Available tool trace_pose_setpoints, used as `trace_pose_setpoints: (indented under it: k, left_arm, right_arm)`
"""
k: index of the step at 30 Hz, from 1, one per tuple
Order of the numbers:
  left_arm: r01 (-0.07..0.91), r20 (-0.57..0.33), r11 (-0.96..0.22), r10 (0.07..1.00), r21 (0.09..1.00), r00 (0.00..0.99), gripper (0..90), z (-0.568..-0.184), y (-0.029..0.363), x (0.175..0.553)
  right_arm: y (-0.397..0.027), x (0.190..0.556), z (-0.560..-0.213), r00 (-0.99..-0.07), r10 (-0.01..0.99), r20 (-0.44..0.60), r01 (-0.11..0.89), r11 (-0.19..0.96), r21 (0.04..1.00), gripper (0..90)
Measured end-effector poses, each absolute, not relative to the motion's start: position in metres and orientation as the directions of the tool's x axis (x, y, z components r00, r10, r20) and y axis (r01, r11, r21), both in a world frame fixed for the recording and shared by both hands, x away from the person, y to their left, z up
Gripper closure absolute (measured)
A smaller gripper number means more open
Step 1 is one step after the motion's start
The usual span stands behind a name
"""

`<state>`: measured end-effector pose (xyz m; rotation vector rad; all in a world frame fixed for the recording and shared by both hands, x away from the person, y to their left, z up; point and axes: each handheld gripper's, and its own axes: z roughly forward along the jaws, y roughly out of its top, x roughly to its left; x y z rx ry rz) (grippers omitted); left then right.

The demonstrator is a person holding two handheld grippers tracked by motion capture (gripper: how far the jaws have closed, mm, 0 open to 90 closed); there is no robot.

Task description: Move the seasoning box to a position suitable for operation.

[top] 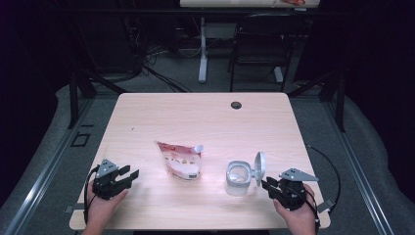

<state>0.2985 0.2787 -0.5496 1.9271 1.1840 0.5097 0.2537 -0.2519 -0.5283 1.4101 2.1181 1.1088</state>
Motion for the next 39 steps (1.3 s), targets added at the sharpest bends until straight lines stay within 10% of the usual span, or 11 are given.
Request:
trace_pose_setpoints:
  k: [39]
  left_arm:
    - [0.548, -0.067, -0.231, 0.881, 0.804, 0.468, 56.3, -0.55, 0.283, 0.295]
  right_arm:
    - [-0.239, 0.261, -0.533, -0.446, 0.888, 0.109, 0.623, 0.221, 0.75, 82.6]
